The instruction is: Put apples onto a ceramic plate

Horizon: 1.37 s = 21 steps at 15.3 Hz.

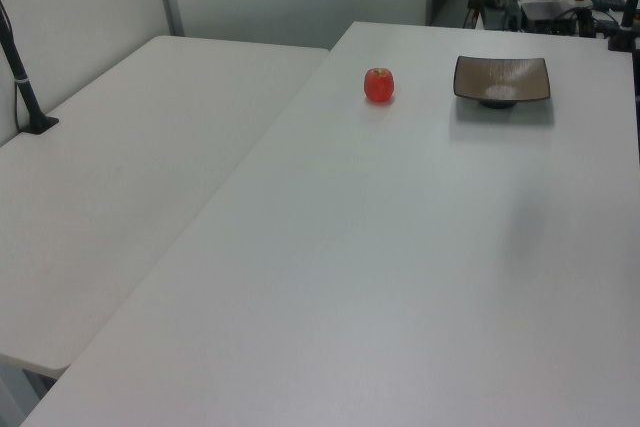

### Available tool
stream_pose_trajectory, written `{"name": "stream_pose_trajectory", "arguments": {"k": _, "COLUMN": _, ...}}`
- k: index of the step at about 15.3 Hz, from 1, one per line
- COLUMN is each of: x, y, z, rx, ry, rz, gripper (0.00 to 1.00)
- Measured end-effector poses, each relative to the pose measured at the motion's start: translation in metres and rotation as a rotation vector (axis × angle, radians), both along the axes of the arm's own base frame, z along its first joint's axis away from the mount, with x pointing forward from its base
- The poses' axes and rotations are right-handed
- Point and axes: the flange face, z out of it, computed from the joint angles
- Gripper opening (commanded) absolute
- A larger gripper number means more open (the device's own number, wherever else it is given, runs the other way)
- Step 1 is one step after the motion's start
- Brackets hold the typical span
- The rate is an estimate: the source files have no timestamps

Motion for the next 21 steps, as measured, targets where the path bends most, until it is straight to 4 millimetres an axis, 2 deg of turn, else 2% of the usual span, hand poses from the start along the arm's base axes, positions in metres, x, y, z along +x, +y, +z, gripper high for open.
{"name": "stream_pose_trajectory", "arguments": {"k": 15, "x": -0.0003, "y": -0.0015, "z": -0.0005, "rx": 0.0, "ry": 0.0, "rz": 0.0, "gripper": 1.0}}
{"name": "stream_pose_trajectory", "arguments": {"k": 21, "x": 0.0024, "y": -0.0008, "z": -0.0084, "rx": -0.016, "ry": 0.004, "rz": 0.143, "gripper": 1.0}}
